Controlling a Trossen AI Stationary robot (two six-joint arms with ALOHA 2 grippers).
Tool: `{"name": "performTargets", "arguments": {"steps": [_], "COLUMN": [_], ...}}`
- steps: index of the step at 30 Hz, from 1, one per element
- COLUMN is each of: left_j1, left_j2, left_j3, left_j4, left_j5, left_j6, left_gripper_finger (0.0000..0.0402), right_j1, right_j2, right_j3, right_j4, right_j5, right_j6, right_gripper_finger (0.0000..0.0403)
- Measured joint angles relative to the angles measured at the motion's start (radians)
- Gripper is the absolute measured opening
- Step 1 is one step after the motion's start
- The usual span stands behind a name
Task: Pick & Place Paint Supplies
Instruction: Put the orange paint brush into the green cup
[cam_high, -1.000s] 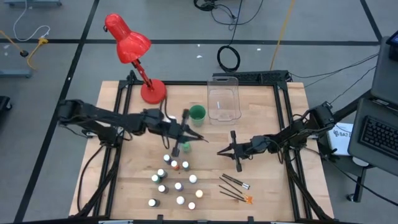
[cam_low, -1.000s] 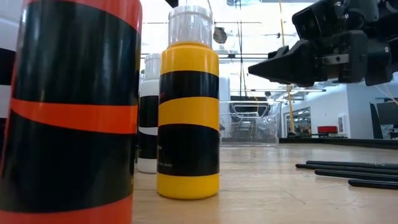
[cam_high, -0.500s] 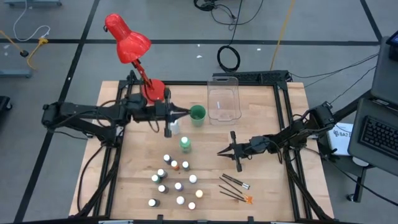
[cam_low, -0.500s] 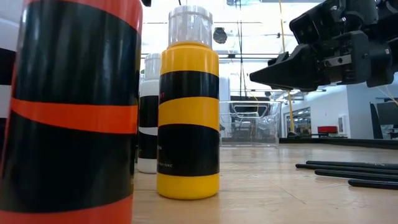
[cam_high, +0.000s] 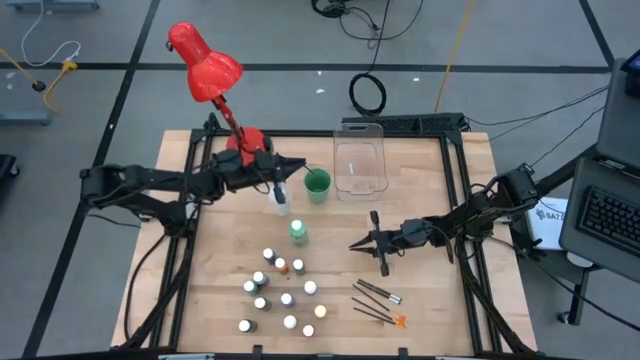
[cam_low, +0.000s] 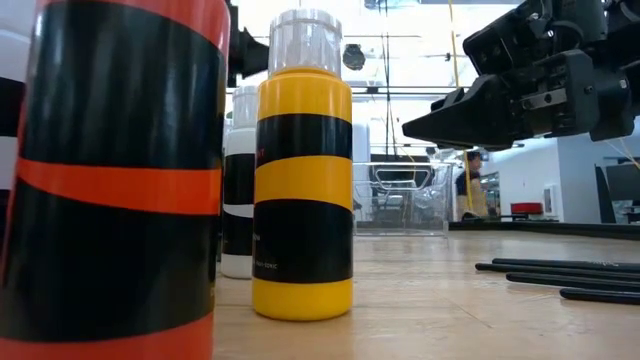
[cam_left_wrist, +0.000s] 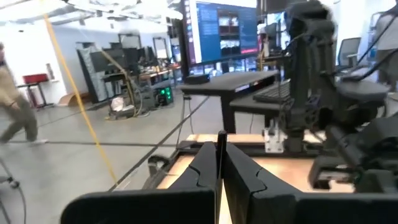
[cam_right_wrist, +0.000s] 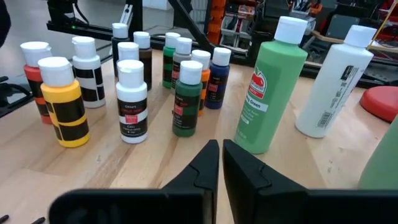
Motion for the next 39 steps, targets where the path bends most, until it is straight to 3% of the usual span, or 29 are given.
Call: {"name": "performTargets", "arguments": {"steps": [20, 30, 39], "left_j1": [0.041, 0.057, 0.089], "left_j2": [0.231, 0.284, 0.302], "left_j3": [0.003, 0.006, 0.004], "left_j4": [0.061, 0.069, 0.052], "left_j5": [-0.009, -0.007, 0.092], "left_j6": [-0.029, -0.048, -0.135], "left_gripper_finger": [0.0003, 0.0002, 0.001], "right_j1": [0.0, -0.003, -0.003], "right_j2": [0.0, 0.0, 0.0], "right_j3": [0.0, 0.0, 0.0], "right_j4": [0.001, 0.013, 0.023], "right_j5": [0.003, 0.003, 0.003], "right_j6": [-0.026, -0.075, -0.082], "right_gripper_finger": [0.0013, 0.0013, 0.0013]}}
